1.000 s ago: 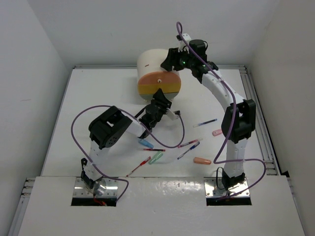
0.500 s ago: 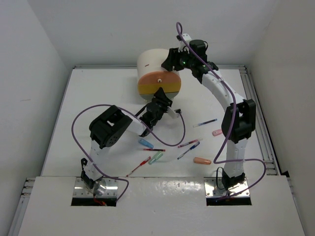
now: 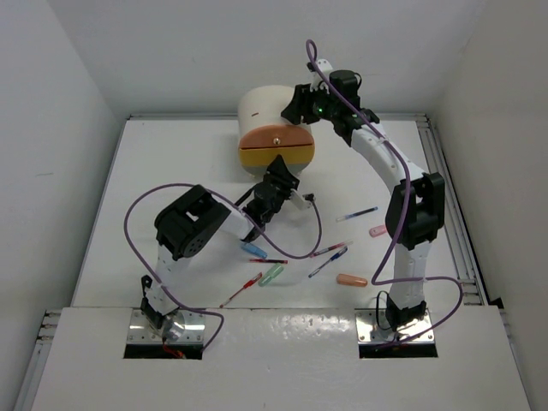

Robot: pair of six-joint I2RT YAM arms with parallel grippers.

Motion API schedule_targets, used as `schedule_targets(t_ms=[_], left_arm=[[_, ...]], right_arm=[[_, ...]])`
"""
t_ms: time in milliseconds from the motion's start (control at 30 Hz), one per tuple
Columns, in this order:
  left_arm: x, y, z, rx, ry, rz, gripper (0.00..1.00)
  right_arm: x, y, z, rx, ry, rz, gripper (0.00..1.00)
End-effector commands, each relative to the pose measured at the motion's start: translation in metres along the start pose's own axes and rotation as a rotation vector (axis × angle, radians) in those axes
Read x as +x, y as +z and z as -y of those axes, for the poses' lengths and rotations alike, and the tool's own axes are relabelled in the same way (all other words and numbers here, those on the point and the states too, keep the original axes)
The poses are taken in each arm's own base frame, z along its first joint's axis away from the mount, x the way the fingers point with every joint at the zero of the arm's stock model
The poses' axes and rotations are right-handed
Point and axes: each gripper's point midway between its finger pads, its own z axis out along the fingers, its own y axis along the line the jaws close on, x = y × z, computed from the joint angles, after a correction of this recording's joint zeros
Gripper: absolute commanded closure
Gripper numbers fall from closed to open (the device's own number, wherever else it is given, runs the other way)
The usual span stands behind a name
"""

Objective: Sort the stationery into containers
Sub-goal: Open the drawer in the storage box.

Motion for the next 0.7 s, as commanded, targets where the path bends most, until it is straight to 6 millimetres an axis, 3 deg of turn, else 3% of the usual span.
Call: schedule_targets(t_ms=[0, 467, 667], left_arm=[[-0.017, -0.015, -0.013, -0.017, -0.012, 0.028, 0.99], [-0.056, -0.061, -0.013, 0.009, -0.100, 0.057, 1.00], [-0.063, -0.082, -0.012, 0.025, -0.127, 0.064, 1.00]], right_arm=[[0.009, 0.002, -0.006, -0.030, -0.003, -0.020, 0.48], [0.014, 0.009, 0.000, -0.013, -0.022, -0.029, 0.49], [0.014, 0.011, 0.003, -0.002, -0.020, -0.029, 0.49]])
